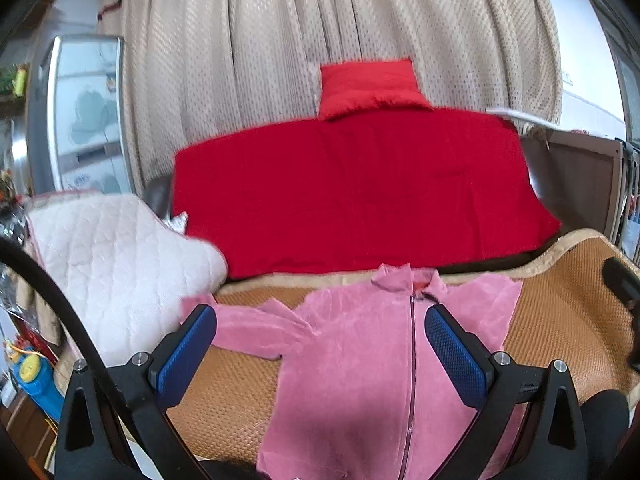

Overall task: Fold large clothes
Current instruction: 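Grasp the pink jacket's sleeve with the right gripper and lift it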

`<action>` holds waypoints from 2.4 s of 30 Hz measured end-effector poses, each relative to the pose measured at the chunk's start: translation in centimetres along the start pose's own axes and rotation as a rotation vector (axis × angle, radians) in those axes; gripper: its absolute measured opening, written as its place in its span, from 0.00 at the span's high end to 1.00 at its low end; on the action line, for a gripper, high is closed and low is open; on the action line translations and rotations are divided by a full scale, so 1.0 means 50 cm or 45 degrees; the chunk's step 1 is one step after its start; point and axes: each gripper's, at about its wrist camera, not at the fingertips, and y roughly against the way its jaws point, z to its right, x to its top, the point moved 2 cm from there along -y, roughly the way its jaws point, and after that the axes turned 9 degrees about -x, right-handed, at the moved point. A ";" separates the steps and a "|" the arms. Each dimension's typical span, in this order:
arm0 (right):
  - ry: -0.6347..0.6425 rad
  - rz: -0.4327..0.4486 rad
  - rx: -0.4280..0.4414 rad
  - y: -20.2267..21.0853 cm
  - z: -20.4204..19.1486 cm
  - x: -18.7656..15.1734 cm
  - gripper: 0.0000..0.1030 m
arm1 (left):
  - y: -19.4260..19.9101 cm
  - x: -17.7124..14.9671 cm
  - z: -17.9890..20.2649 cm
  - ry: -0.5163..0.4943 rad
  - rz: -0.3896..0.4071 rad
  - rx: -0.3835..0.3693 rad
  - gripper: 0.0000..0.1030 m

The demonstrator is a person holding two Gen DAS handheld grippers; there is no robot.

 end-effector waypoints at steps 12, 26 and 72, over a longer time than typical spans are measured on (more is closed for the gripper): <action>-0.267 -0.527 0.040 -0.407 0.200 -0.135 0.00 | -0.354 -0.075 -0.019 -0.036 -0.299 -0.031 0.00; -0.964 -0.997 0.202 -0.807 0.301 -0.319 0.16 | -0.539 -0.109 0.033 -0.032 -0.350 -0.078 0.00; -0.633 -0.852 1.006 -0.649 -0.189 -0.138 0.14 | -0.447 -0.111 -0.236 0.461 -0.327 -0.254 0.00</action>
